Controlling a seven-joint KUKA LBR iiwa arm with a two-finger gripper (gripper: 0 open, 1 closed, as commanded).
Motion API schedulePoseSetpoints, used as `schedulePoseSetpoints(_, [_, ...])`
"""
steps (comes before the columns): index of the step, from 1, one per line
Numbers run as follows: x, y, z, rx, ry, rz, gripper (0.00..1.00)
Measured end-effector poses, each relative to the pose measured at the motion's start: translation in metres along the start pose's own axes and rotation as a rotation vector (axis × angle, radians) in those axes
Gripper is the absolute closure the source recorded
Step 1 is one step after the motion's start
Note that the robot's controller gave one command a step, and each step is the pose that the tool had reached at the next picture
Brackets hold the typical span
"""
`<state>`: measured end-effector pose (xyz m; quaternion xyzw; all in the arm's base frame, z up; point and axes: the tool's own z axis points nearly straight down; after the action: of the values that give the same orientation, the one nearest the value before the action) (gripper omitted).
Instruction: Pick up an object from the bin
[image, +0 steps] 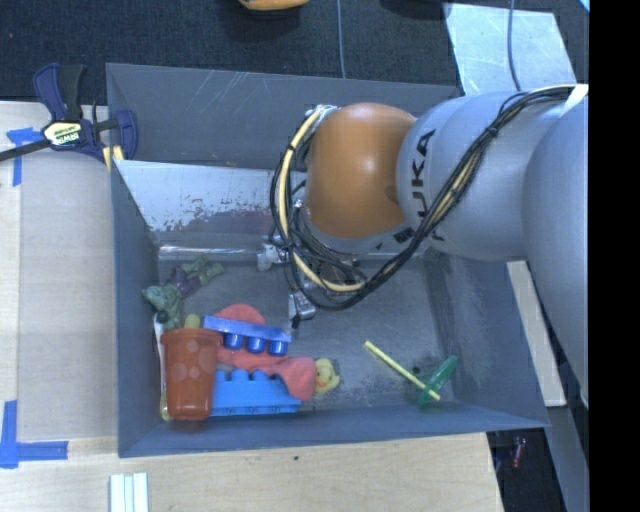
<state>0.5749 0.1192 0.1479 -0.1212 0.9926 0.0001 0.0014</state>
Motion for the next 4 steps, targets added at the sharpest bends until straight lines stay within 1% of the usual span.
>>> schedulePoseSetpoints(1, [0.000, 0.000, 0.000, 0.000, 0.000, 0.000, 0.00])
schedulePoseSetpoints(2, [0.011, 0.027, 0.051, 0.001, -0.007, -0.071, 0.00])
schedulePoseSetpoints(3, [0.016, 0.026, 0.076, 0.002, -0.016, -0.019, 1.00])
schedulePoseSetpoints(4, [0.016, 0.026, 0.076, 0.002, -0.016, -0.020, 1.00])
